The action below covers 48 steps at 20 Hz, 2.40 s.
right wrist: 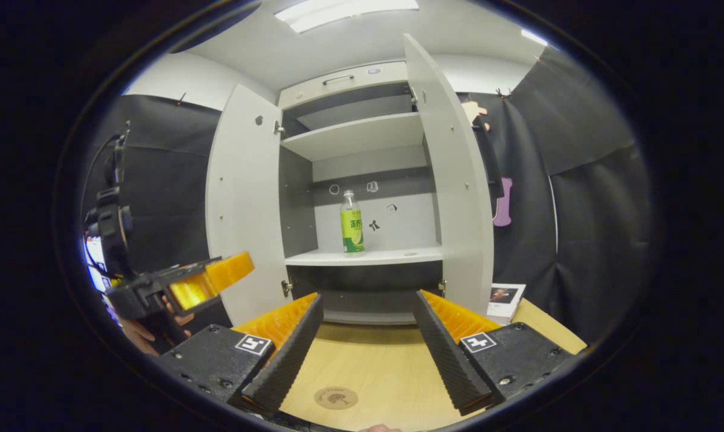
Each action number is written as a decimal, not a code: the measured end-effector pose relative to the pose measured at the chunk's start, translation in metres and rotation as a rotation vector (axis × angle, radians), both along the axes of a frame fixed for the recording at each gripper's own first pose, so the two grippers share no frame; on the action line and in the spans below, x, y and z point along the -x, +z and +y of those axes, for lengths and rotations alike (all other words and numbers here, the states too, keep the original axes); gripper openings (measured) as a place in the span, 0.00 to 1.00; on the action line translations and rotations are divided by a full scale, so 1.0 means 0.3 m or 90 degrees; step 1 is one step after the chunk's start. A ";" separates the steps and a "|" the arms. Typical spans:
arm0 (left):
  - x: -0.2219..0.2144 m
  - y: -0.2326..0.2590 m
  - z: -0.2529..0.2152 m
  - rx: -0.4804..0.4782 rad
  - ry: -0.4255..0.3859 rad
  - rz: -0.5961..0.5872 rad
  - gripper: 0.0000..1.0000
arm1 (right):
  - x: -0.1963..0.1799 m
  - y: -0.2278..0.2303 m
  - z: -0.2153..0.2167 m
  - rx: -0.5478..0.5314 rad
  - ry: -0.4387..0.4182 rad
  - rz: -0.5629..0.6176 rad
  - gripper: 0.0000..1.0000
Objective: Grasp the bottle in the cabinet with the left hand and place it on the coaster, then close the right door with the right hand and the left door with the left hand.
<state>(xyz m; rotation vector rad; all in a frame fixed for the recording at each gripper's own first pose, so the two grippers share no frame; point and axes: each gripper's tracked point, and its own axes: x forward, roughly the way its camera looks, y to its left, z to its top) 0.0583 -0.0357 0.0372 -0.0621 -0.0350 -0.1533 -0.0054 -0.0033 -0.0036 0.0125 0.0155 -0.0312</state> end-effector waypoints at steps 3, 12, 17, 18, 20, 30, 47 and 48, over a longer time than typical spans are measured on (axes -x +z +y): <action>-0.123 0.036 -0.082 0.019 -0.072 0.000 0.99 | 0.017 -0.006 -0.012 0.006 -0.009 0.004 0.99; -0.580 0.061 -0.177 -0.012 -0.111 0.008 0.95 | 0.040 0.030 -0.091 -0.007 -0.071 -0.008 0.99; -0.819 0.016 -0.198 -0.045 -0.084 0.023 0.94 | 0.060 0.048 -0.156 0.002 -0.114 -0.009 0.99; -0.860 -0.002 -0.198 -0.049 -0.075 0.029 0.95 | 0.062 0.049 -0.167 0.000 -0.121 -0.007 1.00; -0.929 -0.033 -0.188 -0.043 -0.059 0.040 0.95 | 0.060 0.048 -0.187 -0.008 -0.135 -0.005 1.00; -1.173 -0.101 -0.174 -0.056 -0.017 0.061 0.95 | 0.000 0.032 -0.244 -0.021 -0.138 0.005 0.99; -1.139 0.002 -0.155 -0.039 -0.040 0.050 0.72 | -0.016 0.038 -0.272 -0.022 -0.128 0.006 0.99; -1.112 0.025 -0.148 -0.042 -0.045 0.042 0.72 | -0.018 0.043 -0.262 -0.021 -0.124 0.005 0.99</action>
